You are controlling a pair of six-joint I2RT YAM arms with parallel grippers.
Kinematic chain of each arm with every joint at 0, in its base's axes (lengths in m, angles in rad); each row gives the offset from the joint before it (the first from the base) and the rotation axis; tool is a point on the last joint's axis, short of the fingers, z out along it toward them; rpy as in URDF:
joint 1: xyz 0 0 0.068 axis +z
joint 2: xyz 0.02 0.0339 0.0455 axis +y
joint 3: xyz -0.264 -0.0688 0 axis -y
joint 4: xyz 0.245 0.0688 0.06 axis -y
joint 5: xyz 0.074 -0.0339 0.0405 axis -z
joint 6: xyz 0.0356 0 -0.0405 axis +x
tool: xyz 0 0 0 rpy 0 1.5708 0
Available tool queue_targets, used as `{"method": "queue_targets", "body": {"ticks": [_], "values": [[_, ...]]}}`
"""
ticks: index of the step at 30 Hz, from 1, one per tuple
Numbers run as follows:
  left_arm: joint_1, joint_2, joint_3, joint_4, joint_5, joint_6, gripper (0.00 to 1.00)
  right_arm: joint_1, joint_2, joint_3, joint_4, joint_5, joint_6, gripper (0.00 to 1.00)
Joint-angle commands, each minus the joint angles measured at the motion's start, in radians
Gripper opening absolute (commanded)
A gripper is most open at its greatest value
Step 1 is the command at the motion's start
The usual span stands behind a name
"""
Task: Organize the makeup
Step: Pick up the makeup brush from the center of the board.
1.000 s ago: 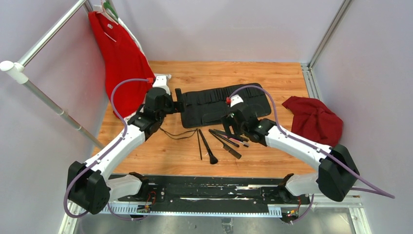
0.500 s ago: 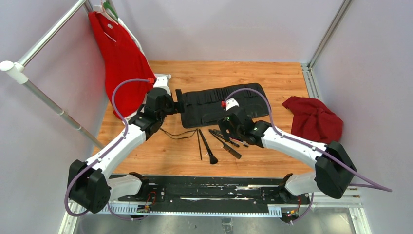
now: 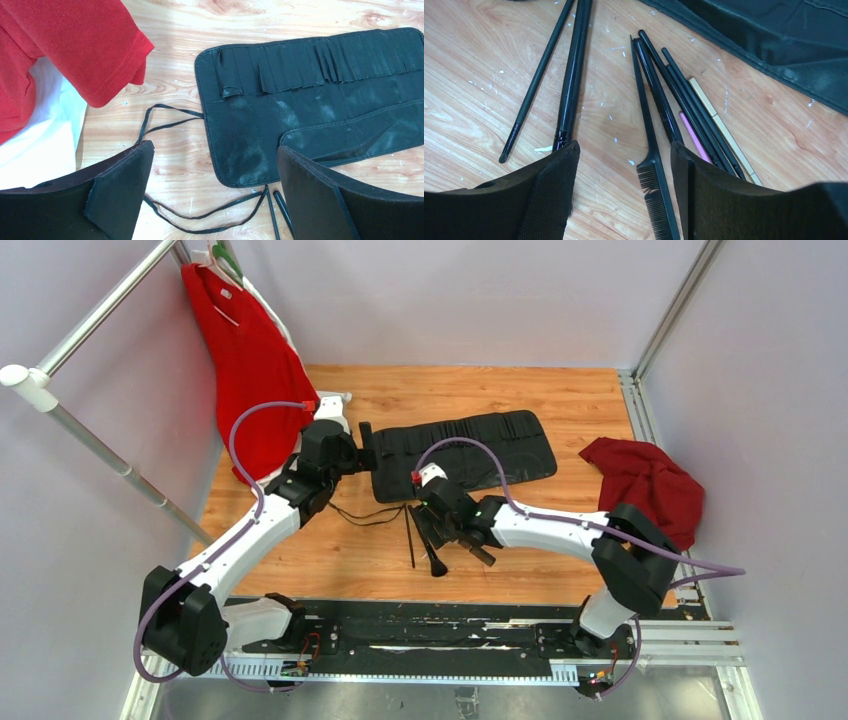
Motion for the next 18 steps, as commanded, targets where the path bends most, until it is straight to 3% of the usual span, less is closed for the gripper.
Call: {"method": "queue_targets", "body": {"ticks": [1, 7, 18], "values": [[0.007, -0.008, -0.011, 0.023, -0.026, 0.006, 0.98, 0.023, 0.04, 0.04, 0.033, -0.012, 0.023, 0.66], [0.029, -0.016, -0.022, 0.028, -0.012, 0.004, 0.98, 0.049, 0.087, 0.06, 0.049, -0.028, 0.034, 0.61], [0.049, -0.015, -0.035, 0.039, 0.002, 0.001, 0.98, 0.071, 0.13, 0.079, 0.059, -0.05, 0.046, 0.61]]}}
